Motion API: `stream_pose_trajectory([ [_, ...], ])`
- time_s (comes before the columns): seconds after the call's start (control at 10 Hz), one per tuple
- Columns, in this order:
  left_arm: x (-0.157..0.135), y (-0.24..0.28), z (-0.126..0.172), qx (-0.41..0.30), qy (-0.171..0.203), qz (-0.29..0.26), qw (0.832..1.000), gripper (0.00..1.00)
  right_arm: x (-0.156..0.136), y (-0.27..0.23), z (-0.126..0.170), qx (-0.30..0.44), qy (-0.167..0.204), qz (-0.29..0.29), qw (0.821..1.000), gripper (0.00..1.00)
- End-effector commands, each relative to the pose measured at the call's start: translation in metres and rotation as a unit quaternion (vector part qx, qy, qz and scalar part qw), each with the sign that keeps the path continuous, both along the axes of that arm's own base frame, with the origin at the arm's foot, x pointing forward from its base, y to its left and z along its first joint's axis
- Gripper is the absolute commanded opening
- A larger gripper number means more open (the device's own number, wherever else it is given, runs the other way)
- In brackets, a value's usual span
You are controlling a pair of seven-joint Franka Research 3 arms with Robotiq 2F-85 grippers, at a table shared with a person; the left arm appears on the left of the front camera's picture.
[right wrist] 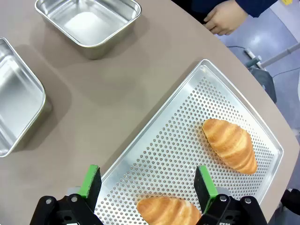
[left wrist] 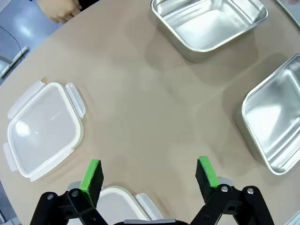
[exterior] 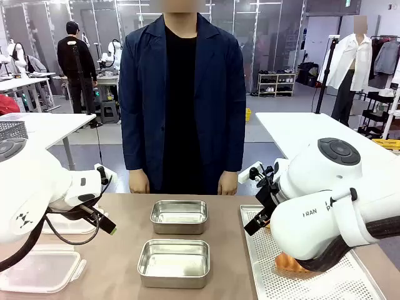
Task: Place the bread into the airtight container.
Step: Pick up a Butter Roll and place it into an empty Airtight Container.
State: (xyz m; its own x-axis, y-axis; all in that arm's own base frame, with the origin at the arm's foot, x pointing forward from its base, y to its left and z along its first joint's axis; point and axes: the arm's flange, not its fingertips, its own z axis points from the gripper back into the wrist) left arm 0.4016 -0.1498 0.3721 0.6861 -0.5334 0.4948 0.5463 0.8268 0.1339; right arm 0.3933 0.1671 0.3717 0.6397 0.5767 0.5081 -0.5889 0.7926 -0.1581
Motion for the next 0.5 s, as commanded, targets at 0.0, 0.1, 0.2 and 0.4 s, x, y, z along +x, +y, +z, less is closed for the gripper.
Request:
stream_pose_trajectory([
  [0.0, -0.0001, -0.0002, 0.0000, 0.000, 0.000, 0.000, 1.000, 1.00, 0.0000, 0.0000, 0.0000, 0.000, 0.000, 0.000, 1.000, 1.00],
  [0.1, -0.0001, -0.0002, 0.0000, 0.000, 0.000, 0.000, 1.000, 1.00, 0.0000, 0.0000, 0.0000, 0.000, 0.000, 0.000, 1.000, 1.00],
  [0.2, -0.0001, -0.0002, 0.0000, 0.000, 0.000, 0.000, 1.000, 1.00, 0.0000, 0.0000, 0.0000, 0.000, 0.000, 0.000, 1.000, 1.00],
  [0.4, -0.0001, -0.0002, 0.0000, 0.000, 0.000, 0.000, 1.000, 1.00, 0.0000, 0.0000, 0.0000, 0.000, 0.000, 0.000, 1.000, 1.00],
])
